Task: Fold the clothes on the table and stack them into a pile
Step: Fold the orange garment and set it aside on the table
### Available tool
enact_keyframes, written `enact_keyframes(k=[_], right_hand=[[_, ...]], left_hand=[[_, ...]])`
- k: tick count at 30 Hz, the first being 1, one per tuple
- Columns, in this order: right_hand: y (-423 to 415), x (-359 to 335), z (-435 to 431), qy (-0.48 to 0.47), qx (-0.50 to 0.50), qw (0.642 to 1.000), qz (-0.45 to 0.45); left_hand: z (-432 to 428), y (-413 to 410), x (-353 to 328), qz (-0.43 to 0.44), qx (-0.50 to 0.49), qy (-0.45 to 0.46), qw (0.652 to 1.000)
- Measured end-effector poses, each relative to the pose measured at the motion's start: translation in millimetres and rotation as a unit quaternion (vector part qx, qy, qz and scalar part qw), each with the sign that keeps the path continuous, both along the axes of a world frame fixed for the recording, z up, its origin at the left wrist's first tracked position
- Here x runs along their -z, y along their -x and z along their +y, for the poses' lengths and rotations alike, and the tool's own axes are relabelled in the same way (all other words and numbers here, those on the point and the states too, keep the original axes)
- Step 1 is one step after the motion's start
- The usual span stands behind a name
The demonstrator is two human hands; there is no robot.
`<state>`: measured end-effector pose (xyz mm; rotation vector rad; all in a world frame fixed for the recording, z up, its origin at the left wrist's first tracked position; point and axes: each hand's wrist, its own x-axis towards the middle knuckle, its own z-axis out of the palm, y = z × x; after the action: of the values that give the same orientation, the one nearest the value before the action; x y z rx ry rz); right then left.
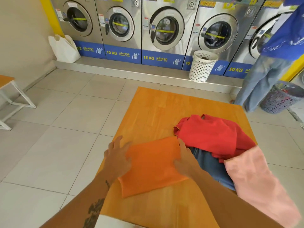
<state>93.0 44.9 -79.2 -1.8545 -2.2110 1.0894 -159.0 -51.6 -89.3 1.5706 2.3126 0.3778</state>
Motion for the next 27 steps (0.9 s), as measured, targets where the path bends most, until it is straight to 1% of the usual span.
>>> enact_keyframes(k=[2,4,7,10,12,13,16,19,22,27], right_hand=[[5,8,-5,-0.008,0.005,1.000,-0.020],[9,13,-8,-0.004,0.028,0.999,-0.032],[17,16,-14,0.025,0.046,0.998,-0.040],[19,18,-16,-0.001,0.017,0.998,-0.053],[17,18,-17,-0.014,0.016,1.000,-0.018],[15,18,-17,-0.009,0.021,1.000,0.017],[10,13,-19,0.060,0.042,0.989,0.130],[5,13,-20,0.095,0.032,0.978,0.184],[5,10,-19,0.108,0.034,0.972,0.204],[17,0,-9,0.079,0.011,0.978,0.194]], left_hand=[[-19,-8,6,-0.028,-0.082,-0.017,0.996],[-34,-19,13,-0.073,-0.140,-0.015,0.987],[-44,-41,19,-0.114,-0.161,0.004,0.980],[-42,-56,24,-0.138,-0.153,0.012,0.978],[-39,-57,26,-0.186,-0.161,0.012,0.969],[-37,-55,26,-0.209,-0.164,0.011,0.964],[-32,-50,21,-0.267,-0.177,-0.006,0.947],[-32,-53,18,-0.312,-0.205,-0.033,0.927],[-32,-56,15,-0.333,-0.216,-0.055,0.916],[-17,-51,1,-0.318,-0.201,-0.073,0.924]])
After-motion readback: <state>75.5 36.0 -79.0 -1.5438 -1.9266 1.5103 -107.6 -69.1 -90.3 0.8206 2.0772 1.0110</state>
